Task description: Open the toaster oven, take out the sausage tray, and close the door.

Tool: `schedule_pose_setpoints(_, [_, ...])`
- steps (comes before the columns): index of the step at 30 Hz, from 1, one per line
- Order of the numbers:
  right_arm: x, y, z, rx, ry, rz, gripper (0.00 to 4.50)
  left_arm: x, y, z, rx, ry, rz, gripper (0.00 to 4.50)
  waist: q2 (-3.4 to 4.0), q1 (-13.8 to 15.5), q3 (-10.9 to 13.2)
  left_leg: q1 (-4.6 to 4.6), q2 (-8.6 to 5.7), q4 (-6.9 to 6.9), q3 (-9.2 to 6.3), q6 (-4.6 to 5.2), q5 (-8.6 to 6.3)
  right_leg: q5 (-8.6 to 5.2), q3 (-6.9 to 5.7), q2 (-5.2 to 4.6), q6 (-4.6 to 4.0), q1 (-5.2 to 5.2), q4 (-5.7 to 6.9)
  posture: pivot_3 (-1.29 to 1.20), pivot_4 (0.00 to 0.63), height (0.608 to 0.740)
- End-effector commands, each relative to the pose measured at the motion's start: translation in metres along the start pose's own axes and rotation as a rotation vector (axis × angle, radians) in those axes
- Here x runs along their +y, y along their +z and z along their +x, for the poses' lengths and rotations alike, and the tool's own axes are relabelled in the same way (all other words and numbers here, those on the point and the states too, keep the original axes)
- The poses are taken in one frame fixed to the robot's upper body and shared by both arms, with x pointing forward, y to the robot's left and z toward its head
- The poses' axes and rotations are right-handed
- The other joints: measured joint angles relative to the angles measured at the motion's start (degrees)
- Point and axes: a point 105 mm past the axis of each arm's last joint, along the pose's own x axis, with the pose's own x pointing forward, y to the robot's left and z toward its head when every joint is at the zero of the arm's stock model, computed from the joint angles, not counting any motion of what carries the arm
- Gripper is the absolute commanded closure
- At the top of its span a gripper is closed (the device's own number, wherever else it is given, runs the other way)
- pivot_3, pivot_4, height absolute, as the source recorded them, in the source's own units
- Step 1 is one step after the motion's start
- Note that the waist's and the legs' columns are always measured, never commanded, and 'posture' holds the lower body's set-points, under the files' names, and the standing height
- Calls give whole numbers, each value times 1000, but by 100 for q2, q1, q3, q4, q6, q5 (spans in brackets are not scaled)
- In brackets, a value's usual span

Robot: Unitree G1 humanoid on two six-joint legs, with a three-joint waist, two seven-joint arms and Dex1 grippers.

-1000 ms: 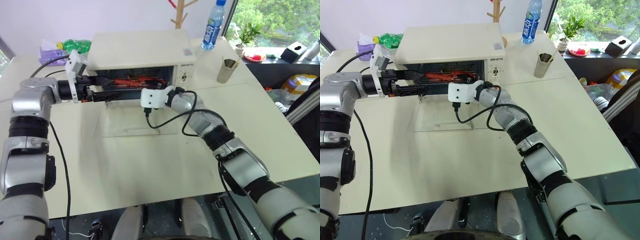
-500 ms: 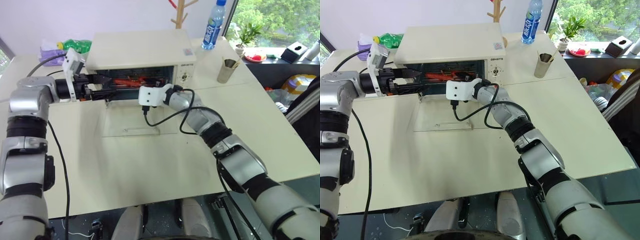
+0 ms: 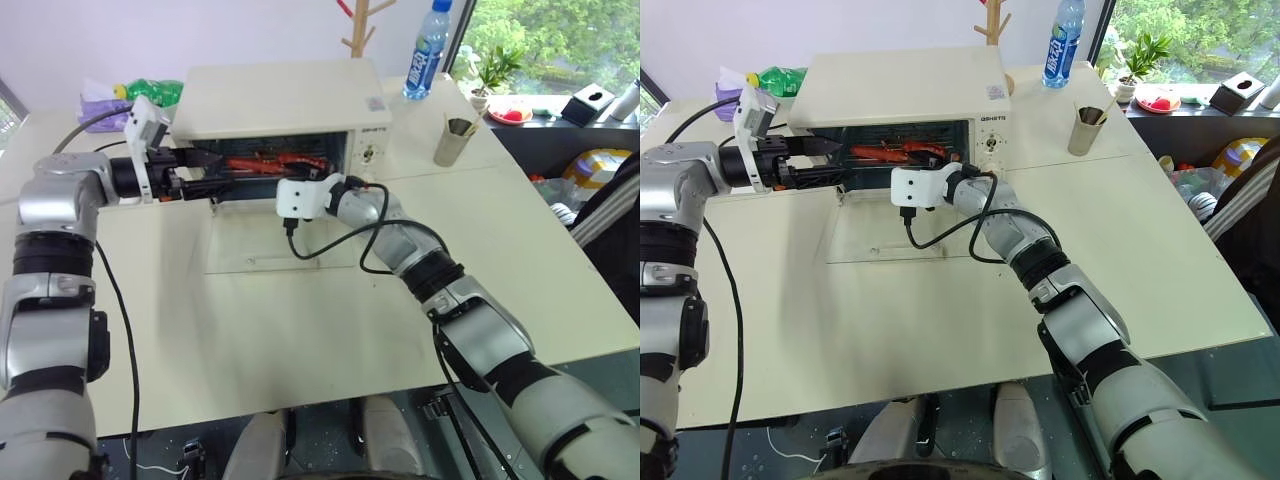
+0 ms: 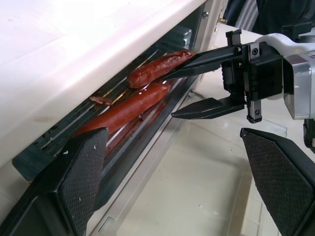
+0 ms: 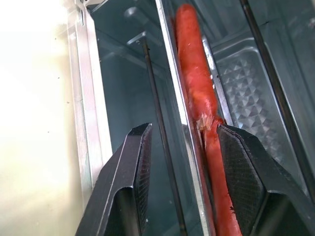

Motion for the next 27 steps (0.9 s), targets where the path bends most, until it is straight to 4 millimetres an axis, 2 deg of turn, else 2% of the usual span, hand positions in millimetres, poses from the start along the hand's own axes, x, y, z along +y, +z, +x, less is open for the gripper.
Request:
schedule_pose_setpoints(1, [-8, 6, 2, -20, -26, -12, 2393, 1, 15, -8, -33, 20, 49, 0, 0, 0, 0, 0, 0, 0, 0, 0, 0, 0, 0, 0, 0, 0, 0, 0, 150, 740])
schedule_pose_setpoints(6, [-10, -6, 7, 23, -18, -9, 2393, 0, 16, -9, -33, 18, 51, 0, 0, -3, 0, 0, 0, 0, 1, 0, 0, 0, 1, 0, 0, 0, 1, 0, 150, 740])
schedule_pose_setpoints(11, [-22, -14, 13, 69, -32, -35, 2393, 0, 17, -9, -35, 21, 54, 0, 0, -3, 0, 1, 0, 1, 1, 0, 0, 0, 2, 0, 0, 0, 2, 0, 150, 740])
schedule_pose_setpoints(15, [-29, -9, 18, 63, -46, -51, 2393, 0, 17, -9, -36, 22, 55, 0, 0, -7, 0, 1, 0, 1, 1, -1, 0, 0, 3, 0, 0, -1, 3, 0, 150, 740])
schedule_pose_setpoints(23, [-20, -3, 22, 36, -26, -59, 2393, 0, 17, -10, -36, 28, 52, 0, 0, -17, 0, 1, 2, -1, 3, -2, 1, 0, 8, 4, 0, -7, 6, 0, 150, 740])
schedule_pose_setpoints(24, [-20, -4, 22, 35, -24, -60, 2918, 0, 17, -11, -36, 28, 52, 0, 0, -15, 0, 1, 2, -1, 3, -2, 1, 0, 8, 4, 0, -6, 6, 0, 150, 740])
schedule_pose_setpoints(25, [-19, -4, 21, 34, -23, -61, 3181, 0, 17, -10, -37, 29, 51, 0, 0, -14, 0, 1, 2, 0, 4, -2, 1, 0, 8, 4, 0, -6, 6, 0, 150, 740])
schedule_pose_setpoints(27, [-19, -5, 21, 33, -23, -62, 4194, 0, 17, -10, -37, 29, 50, 0, 0, -14, 0, 2, 2, 0, 5, -2, 1, 0, 8, 4, 0, -5, 6, 0, 150, 740])
